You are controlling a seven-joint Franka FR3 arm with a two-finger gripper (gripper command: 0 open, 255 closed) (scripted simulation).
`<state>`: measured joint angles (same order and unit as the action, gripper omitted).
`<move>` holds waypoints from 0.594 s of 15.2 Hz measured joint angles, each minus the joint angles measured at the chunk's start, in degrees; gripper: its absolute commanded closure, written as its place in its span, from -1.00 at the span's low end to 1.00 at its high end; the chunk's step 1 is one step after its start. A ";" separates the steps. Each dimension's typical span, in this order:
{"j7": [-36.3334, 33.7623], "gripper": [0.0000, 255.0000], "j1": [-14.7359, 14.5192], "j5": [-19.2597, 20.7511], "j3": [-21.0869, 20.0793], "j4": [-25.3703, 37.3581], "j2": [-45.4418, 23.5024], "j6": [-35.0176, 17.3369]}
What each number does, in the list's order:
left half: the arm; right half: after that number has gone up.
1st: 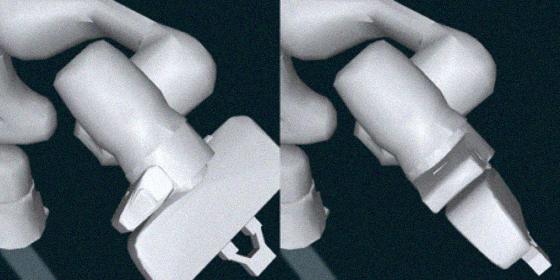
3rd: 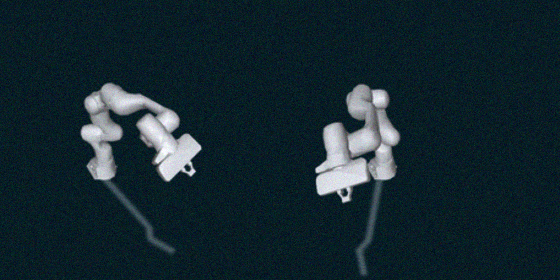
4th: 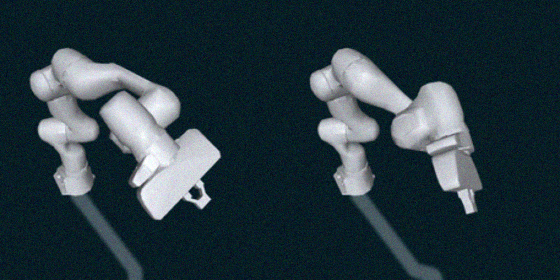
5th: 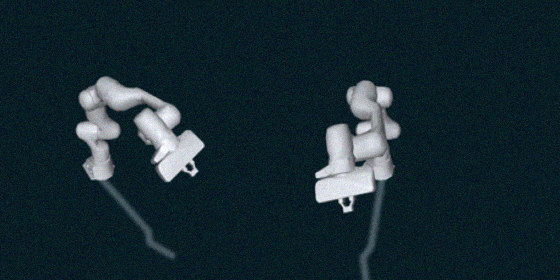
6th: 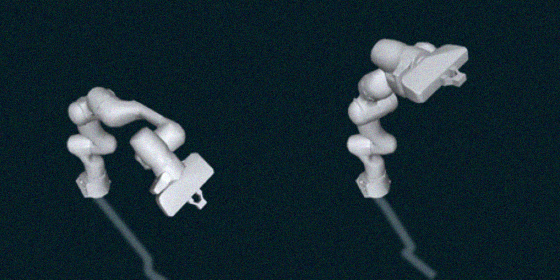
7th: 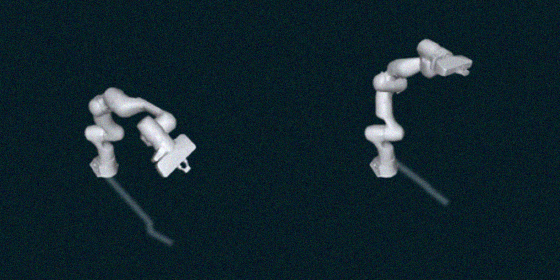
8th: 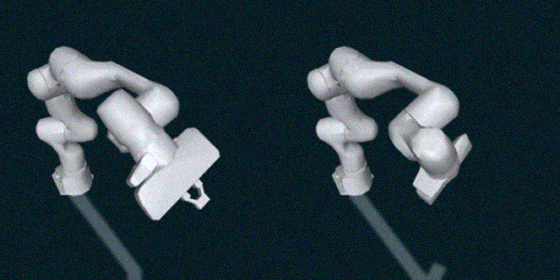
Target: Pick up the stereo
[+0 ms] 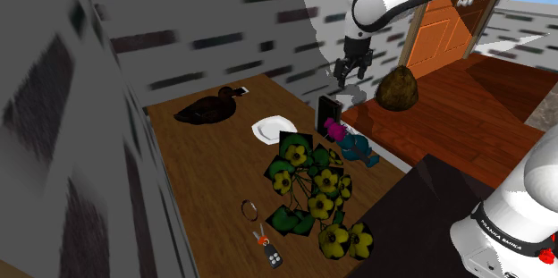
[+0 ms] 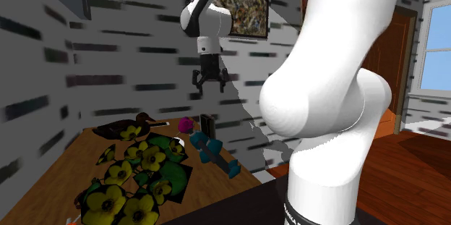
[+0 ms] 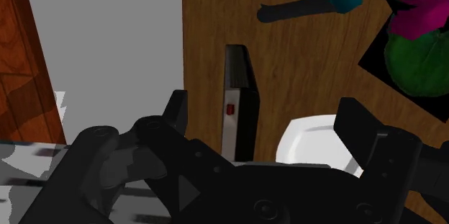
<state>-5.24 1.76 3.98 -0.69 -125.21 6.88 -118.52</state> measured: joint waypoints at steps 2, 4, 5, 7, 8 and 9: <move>0.04 -1.00 0.10 0.07 0.10 2.41 -4.51 -1.54; 0.18 -1.00 0.23 0.14 0.23 5.15 -9.11 -2.83; 0.22 -1.00 0.30 0.17 0.30 6.26 -11.50 -3.83; 0.71 -1.00 0.59 0.17 0.55 9.19 -15.55 -4.42; 0.74 -1.00 0.64 0.18 0.59 10.69 -17.75 -4.86; 0.57 -1.00 0.55 0.19 0.54 11.75 -19.47 -5.21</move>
<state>-4.67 2.31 4.18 -0.15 -113.46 -12.59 -123.73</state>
